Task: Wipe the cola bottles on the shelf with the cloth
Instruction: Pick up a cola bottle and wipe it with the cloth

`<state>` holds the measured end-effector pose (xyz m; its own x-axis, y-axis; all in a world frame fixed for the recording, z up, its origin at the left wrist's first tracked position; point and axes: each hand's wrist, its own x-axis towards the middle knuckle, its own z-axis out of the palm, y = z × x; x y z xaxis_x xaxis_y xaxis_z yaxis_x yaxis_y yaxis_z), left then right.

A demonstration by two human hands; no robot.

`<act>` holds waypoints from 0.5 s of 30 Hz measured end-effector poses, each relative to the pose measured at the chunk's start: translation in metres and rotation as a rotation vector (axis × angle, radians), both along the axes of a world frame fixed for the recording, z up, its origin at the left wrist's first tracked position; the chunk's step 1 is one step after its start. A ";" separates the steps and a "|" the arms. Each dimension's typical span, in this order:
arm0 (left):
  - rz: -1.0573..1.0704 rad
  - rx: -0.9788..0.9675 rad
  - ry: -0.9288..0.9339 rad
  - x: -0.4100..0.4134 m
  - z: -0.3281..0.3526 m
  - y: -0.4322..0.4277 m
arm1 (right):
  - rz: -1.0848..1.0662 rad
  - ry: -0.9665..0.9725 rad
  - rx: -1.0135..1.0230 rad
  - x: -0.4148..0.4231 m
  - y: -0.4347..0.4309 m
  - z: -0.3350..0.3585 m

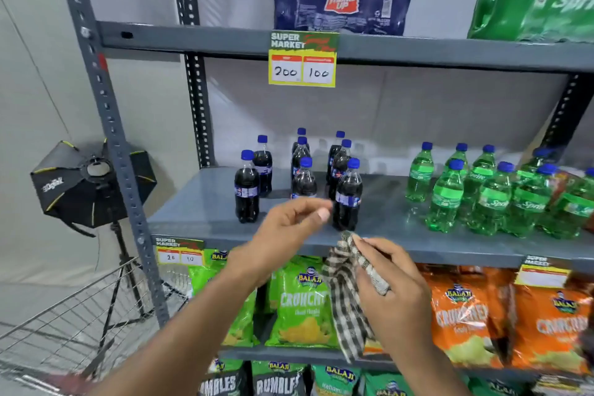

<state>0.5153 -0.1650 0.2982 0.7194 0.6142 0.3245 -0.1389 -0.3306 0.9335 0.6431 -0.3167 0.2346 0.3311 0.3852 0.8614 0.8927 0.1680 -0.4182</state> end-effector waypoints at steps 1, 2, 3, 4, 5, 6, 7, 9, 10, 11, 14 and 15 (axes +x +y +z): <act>0.069 0.047 -0.015 0.004 0.007 0.013 | 0.018 0.000 0.007 0.002 -0.002 0.000; 0.148 0.092 -0.024 0.009 0.013 0.027 | 0.034 0.009 0.017 0.005 -0.005 0.000; 0.228 0.133 -0.028 0.014 0.018 0.041 | 0.049 0.022 0.029 0.007 -0.007 -0.001; 0.290 0.162 -0.031 0.021 0.022 0.055 | 0.061 0.039 0.038 0.010 -0.009 -0.001; 0.328 0.175 -0.028 0.025 0.024 0.067 | 0.065 0.047 0.041 0.013 -0.011 -0.001; 0.340 0.178 -0.011 0.031 0.026 0.078 | 0.059 0.048 0.043 0.016 -0.012 -0.001; 0.332 0.170 0.024 0.035 0.026 0.087 | 0.047 0.045 0.045 0.019 -0.014 -0.001; 0.271 0.131 0.124 0.045 0.024 0.102 | 0.021 0.045 0.050 0.023 -0.018 -0.001; 0.232 0.115 0.168 0.049 0.023 0.108 | 0.016 0.052 0.048 0.024 -0.021 0.000; 0.186 0.107 0.200 0.054 0.022 0.113 | 0.014 0.064 0.042 0.024 -0.022 0.002; 0.059 0.083 0.218 0.064 0.018 0.123 | 0.009 0.089 0.013 0.021 -0.025 0.010; 0.037 0.073 0.213 0.065 0.018 0.125 | -0.003 0.093 0.005 0.020 -0.025 0.013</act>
